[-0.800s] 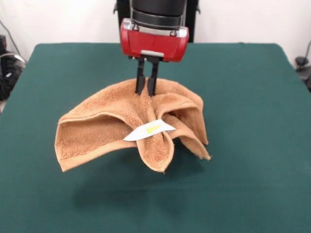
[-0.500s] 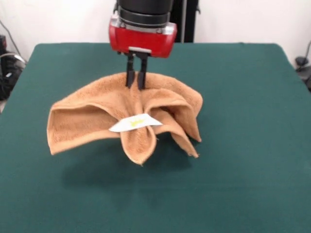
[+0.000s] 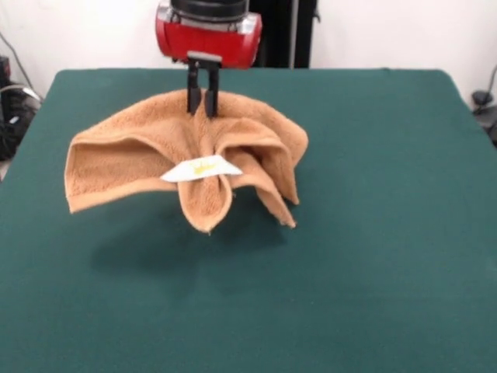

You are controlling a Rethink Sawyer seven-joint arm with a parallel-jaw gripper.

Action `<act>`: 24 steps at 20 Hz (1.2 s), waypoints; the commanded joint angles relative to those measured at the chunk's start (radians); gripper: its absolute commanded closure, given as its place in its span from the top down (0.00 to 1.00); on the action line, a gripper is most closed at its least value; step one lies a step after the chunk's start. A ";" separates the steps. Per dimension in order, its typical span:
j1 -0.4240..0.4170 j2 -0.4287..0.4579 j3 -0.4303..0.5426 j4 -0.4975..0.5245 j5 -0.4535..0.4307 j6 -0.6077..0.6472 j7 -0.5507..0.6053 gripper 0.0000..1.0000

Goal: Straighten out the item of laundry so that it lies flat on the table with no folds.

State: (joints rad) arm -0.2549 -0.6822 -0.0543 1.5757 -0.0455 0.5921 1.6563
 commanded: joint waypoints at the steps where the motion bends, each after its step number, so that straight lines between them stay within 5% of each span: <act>1: 0.038 -0.128 0.060 0.265 0.077 0.009 0.189 0.00; 8: 0.068 -0.103 0.040 0.209 0.091 0.005 0.228 0.00; 14: 0.086 0.038 0.047 -0.029 0.089 0.102 0.213 0.00; 24: 0.068 0.258 0.075 -0.264 0.103 0.040 0.169 0.00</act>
State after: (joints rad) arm -0.2024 -0.5798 -0.0613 1.4457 0.0096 0.5925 1.6563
